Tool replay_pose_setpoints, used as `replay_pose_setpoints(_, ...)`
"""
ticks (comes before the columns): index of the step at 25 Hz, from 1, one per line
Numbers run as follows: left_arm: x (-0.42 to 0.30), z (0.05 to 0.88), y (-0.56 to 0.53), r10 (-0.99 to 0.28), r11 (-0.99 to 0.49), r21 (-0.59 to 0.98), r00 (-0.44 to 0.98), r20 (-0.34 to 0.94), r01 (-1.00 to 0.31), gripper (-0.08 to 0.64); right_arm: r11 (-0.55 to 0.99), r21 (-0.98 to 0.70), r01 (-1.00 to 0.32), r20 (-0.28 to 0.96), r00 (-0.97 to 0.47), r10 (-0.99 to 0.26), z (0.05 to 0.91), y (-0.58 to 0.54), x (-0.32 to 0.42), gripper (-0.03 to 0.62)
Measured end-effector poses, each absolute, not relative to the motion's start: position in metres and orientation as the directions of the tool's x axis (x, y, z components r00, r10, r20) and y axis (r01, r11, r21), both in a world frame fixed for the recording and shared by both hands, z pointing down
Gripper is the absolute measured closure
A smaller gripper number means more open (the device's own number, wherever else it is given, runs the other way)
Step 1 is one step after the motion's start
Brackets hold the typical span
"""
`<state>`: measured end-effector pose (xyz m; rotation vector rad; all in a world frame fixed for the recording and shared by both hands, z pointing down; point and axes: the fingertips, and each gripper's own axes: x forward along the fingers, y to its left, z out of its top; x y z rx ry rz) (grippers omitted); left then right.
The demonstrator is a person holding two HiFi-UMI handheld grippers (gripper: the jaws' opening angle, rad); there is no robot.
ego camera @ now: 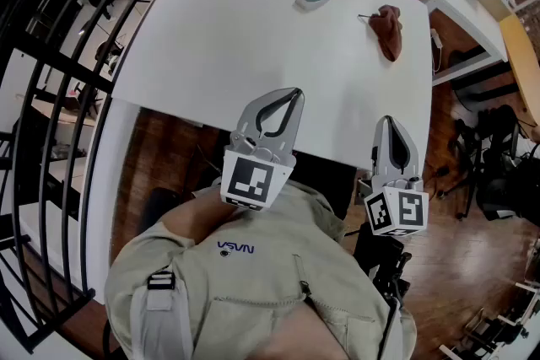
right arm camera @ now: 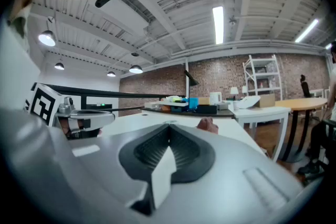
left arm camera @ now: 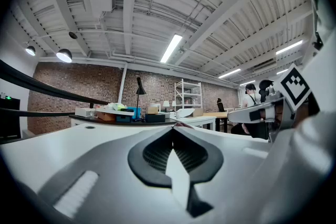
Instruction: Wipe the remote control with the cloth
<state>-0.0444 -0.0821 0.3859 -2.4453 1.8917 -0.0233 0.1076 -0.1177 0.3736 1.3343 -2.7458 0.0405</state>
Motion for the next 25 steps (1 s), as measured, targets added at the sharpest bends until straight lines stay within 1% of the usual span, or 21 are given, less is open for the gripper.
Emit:
replay_pose_setpoints(4, -0.05, 0.372, -0.087, -0.966, -0.248, -0.072, 0.252, -0.053, -0.966, 0.555, 0.62, 0.06, -0.783, 0.078, -0.615, -0.784, 0.363, -0.123, 0.104, 0.588)
replay_pose_setpoints(7, -0.055, 0.358, -0.092, -0.963, -0.247, -0.104, 0.256, -0.083, -0.963, 0.554, 0.622, 0.123, -0.773, 0.063, -0.619, -0.783, 0.35, -0.127, 0.102, 0.588)
replay_pose_setpoints(12, -0.066, 0.322, -0.112, -0.95, -0.262, -0.161, 0.283, -0.129, -0.952, 0.554, 0.655, 0.254, -0.712, 0.031, -0.67, -0.741, 0.321, -0.141, 0.098, 0.588)
replay_pose_setpoints(16, -0.066, 0.302, -0.149, -0.937, -0.312, -0.178, 0.334, -0.108, -0.933, 0.554, 0.646, 0.338, -0.684, -0.007, -0.688, -0.725, 0.286, -0.169, 0.095, 0.588)
replay_pose_setpoints(18, -0.07, 0.295, -0.17, -0.933, -0.33, -0.178, 0.349, -0.085, -0.927, 0.529, 0.65, 0.369, -0.664, -0.006, -0.701, -0.713, 0.275, -0.188, 0.091, 0.588)
replay_pose_setpoints(19, -0.072, 0.294, -0.18, -0.934, -0.336, -0.176, 0.352, -0.069, -0.926, 0.493, 0.652, 0.385, -0.653, 0.003, -0.706, -0.708, 0.273, -0.199, 0.09, 0.575)
replay_pose_setpoints(20, -0.074, 0.296, -0.192, -0.935, -0.34, -0.172, 0.353, -0.047, -0.924, 0.469, 0.654, 0.397, -0.644, 0.014, -0.708, -0.706, 0.272, -0.21, 0.091, 0.556)
replay_pose_setpoints(21, -0.076, 0.301, -0.205, -0.935, -0.347, -0.167, 0.354, -0.02, -0.923, 0.417, 0.654, 0.403, -0.639, 0.026, -0.707, -0.707, 0.272, -0.223, 0.092, 0.532)
replay_pose_setpoints(22, -0.077, 0.308, -0.22, -0.934, -0.355, -0.163, 0.358, 0.013, -0.921, 0.394, 0.654, 0.405, -0.639, 0.04, -0.703, -0.71, 0.272, -0.237, 0.093, 0.521)
replay_pose_setpoints(23, -0.078, 0.316, -0.235, -0.931, -0.365, -0.159, 0.362, 0.049, -0.917, 0.348, 0.655, 0.402, -0.641, 0.056, -0.696, -0.716, 0.274, -0.252, 0.094, 0.486)
replay_pose_setpoints(24, -0.08, 0.326, -0.249, -0.928, -0.373, -0.157, 0.364, 0.085, -0.914, 0.331, 0.656, 0.396, -0.643, 0.074, -0.689, -0.721, 0.276, -0.267, 0.095, 0.471)
replay_pose_setpoints(25, -0.083, 0.335, -0.263, -0.925, -0.378, -0.155, 0.363, 0.117, -0.913, 0.308, 0.658, 0.389, -0.645, 0.095, -0.682, -0.725, 0.279, -0.281, 0.095, 0.441)
